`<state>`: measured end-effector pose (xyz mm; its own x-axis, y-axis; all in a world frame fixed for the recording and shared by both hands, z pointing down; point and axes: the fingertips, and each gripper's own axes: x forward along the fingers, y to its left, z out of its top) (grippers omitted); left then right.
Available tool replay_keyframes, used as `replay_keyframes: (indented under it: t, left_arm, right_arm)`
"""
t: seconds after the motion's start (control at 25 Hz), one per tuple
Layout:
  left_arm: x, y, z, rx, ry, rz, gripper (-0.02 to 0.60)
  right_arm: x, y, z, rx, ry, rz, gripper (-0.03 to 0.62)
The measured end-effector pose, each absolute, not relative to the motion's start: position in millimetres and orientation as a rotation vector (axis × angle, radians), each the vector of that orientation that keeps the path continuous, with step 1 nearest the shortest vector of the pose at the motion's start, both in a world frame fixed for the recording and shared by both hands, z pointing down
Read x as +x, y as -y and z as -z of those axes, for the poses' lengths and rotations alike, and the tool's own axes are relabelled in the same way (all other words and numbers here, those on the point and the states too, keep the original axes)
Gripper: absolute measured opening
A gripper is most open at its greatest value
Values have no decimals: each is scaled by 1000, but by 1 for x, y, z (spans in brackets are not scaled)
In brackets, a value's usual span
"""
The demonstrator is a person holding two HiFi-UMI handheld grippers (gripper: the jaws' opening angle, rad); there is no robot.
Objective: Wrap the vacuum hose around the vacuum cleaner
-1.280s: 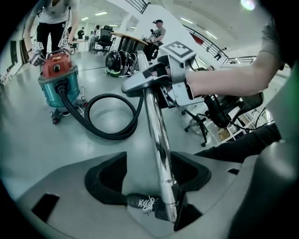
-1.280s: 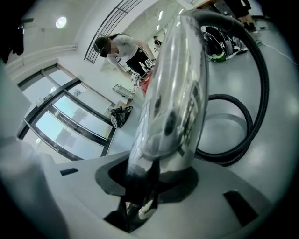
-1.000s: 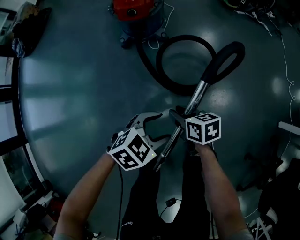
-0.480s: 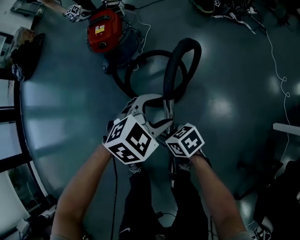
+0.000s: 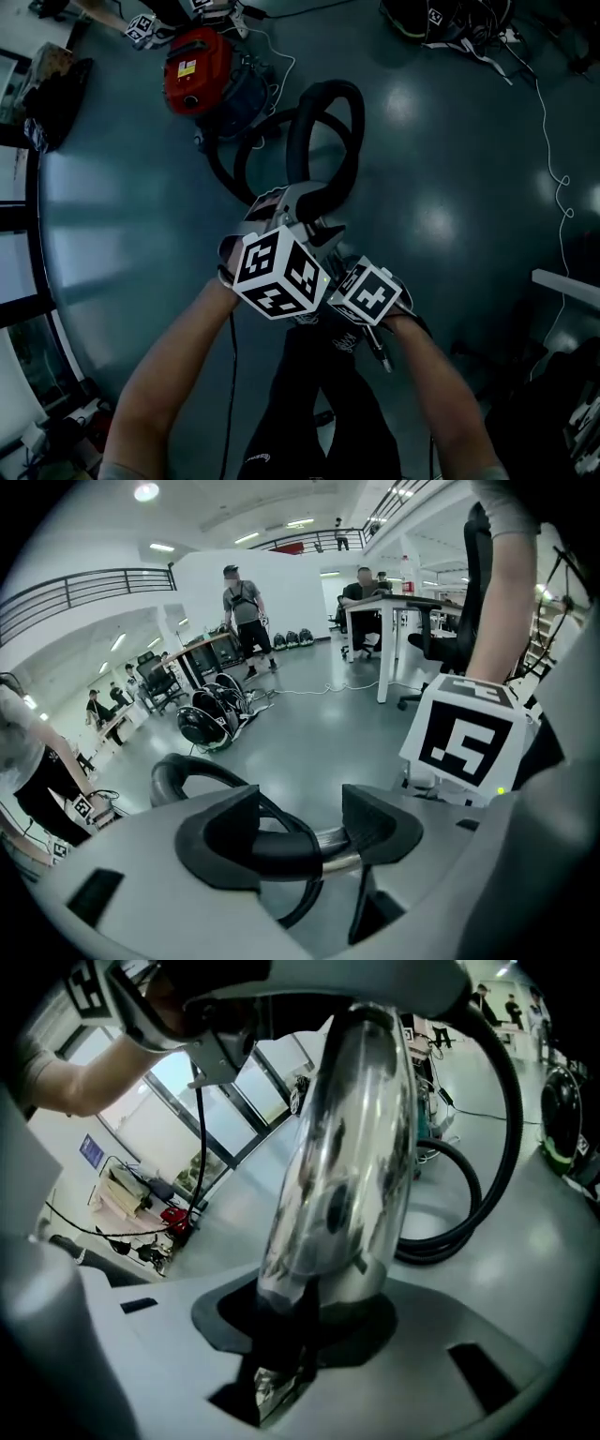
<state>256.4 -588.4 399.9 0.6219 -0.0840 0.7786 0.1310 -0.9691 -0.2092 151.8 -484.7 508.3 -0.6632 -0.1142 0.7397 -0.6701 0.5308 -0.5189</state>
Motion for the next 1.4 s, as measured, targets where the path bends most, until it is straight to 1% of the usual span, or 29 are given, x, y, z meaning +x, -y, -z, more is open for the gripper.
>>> replay_keyframes:
  t: [0.32,0.52,0.76,1.0,1.2,1.4]
  left_arm:
    - [267,625,-437,-2831,-43,1325,284]
    - [254,653,-460,-2983,-113,1389,284]
    - [236,669,-488,-3109,-210,1414,284]
    - [243,682,-513,-3199,-377,1417,284]
    - [250,697,-554,-3228,-598,1381,284]
    - [251,712,-605,-3186,-820,1341,282]
  right_arm:
    - [209,503,-528,599,2004,-1048,117]
    - [218,528,-537,594,2000,-1020,102]
    - [228,541,-557,503,1890,-889,100]
    - [260,559,-578,419,1830,-734,97]
    - [285,581,-620,349,1839,-599,95]
    - [302,606,-680,274,1866,-434,95]
